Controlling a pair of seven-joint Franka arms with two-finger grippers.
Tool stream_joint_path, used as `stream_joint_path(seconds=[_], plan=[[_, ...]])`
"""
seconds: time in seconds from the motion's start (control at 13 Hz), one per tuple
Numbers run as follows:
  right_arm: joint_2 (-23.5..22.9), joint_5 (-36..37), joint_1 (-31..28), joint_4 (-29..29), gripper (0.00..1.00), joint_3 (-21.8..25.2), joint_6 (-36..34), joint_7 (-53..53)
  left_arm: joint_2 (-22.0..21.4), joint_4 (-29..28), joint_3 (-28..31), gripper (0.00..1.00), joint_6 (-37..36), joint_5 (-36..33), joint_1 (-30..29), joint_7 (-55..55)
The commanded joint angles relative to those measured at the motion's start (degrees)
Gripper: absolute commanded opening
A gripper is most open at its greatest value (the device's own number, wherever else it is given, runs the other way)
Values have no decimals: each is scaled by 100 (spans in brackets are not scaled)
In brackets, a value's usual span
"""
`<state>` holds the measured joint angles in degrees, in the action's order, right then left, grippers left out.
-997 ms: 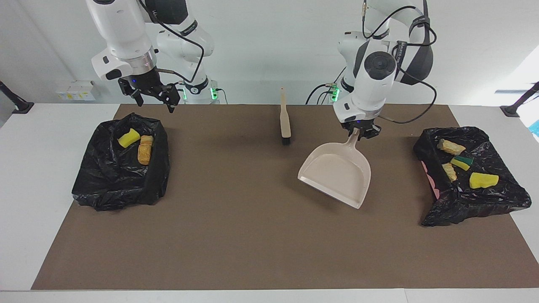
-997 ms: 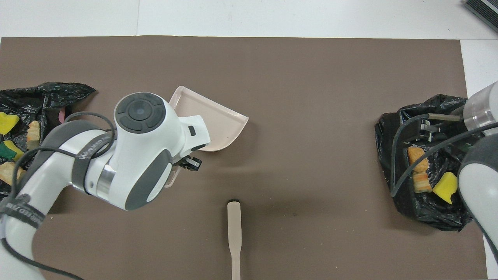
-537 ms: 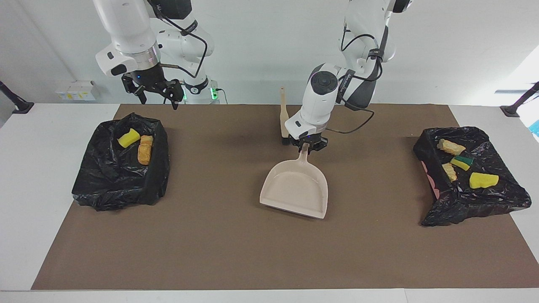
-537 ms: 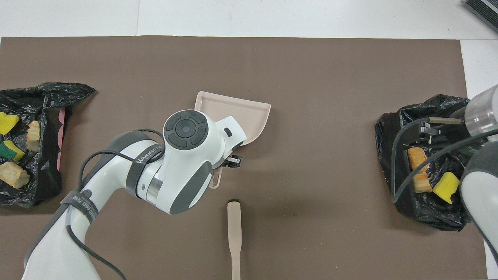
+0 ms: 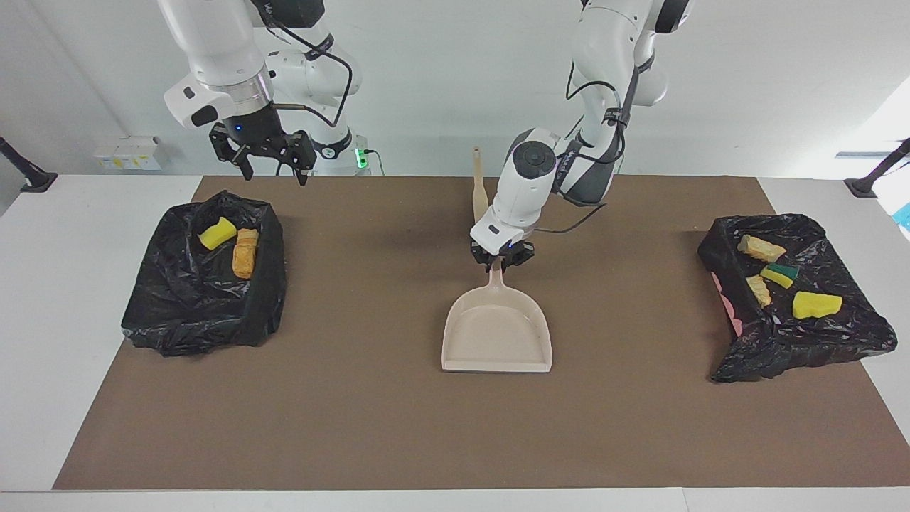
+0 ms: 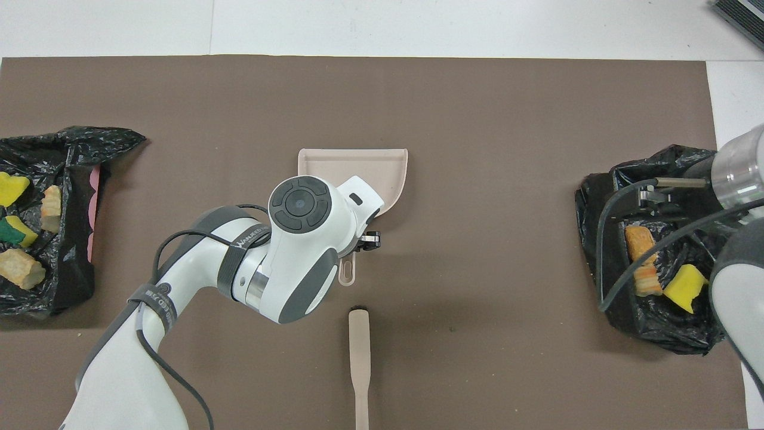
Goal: Sweep and dump trash in bin
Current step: 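Bring the empty dustpan back with the left gripper and lower it centrally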
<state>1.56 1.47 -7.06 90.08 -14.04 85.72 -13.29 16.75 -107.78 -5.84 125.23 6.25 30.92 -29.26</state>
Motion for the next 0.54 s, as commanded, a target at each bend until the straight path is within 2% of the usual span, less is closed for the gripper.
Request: stream_joint_path(seconds=[0.0,0.23,0.46], plan=[[90,-103,-59,132,100,-2,120,152,-93,-121,118,100,133,130,125,-71],[90,-103,-50,124,100,-2,120,116,-206,-59,118,100,11,130,46,-63],[90,-103,-59,124,100,-2,111,116,-382,-24,179,100,-436,130,20,-106]])
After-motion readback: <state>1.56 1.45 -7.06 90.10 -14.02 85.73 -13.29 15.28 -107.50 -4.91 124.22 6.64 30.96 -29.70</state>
